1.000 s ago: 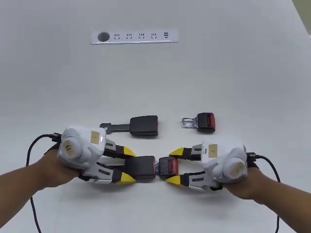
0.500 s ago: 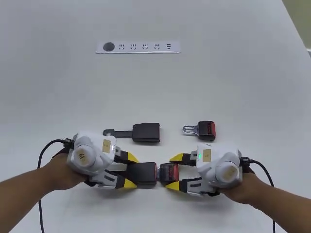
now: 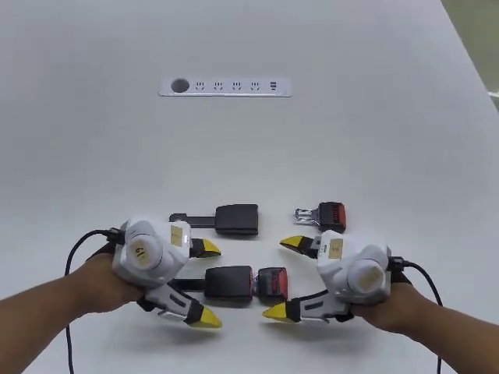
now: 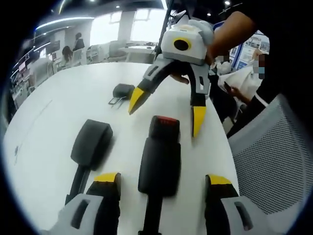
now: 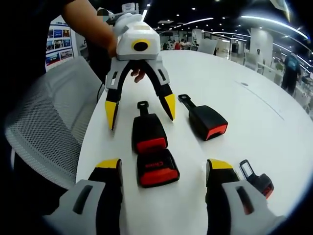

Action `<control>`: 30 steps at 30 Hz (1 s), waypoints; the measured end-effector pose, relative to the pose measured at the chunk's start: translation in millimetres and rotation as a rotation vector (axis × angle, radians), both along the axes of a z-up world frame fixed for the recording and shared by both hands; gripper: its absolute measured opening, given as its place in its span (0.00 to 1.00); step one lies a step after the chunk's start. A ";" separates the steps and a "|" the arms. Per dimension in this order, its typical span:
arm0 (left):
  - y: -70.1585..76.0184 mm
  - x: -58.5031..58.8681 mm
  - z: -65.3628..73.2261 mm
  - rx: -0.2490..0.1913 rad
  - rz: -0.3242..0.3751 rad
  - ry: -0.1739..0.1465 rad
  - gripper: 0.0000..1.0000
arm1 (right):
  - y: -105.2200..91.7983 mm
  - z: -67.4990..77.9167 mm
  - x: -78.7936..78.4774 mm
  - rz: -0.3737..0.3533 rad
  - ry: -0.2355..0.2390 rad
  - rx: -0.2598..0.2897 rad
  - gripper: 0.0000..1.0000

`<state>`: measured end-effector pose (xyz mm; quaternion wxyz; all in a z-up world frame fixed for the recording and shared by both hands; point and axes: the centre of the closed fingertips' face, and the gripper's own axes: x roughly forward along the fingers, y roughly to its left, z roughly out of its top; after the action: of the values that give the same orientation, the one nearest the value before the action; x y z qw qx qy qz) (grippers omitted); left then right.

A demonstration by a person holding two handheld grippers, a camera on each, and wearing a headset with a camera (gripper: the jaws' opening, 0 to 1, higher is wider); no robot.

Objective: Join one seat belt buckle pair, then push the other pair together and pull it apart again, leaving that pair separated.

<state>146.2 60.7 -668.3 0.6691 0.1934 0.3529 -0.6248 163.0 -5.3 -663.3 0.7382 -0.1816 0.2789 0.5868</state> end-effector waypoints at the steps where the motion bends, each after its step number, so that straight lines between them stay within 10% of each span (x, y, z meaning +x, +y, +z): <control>1: 0.6 1.0 2.3 -0.001 0.004 -0.008 0.73 | -1.2 1.7 0.4 -0.001 -0.003 -0.001 0.68; 19: 32.9 64.9 35.9 0.003 0.101 -0.101 0.74 | -69.5 34.4 59.6 -0.131 -0.028 0.018 0.67; 30: 19.4 102.1 37.5 0.010 0.081 -0.125 0.75 | -98.1 25.1 99.5 -0.136 -0.025 -0.026 0.68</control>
<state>248.3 80.1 -630.8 0.7134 0.2212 0.3210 -0.5823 262.4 -103.4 -638.3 0.7772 -0.1793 0.2891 0.5294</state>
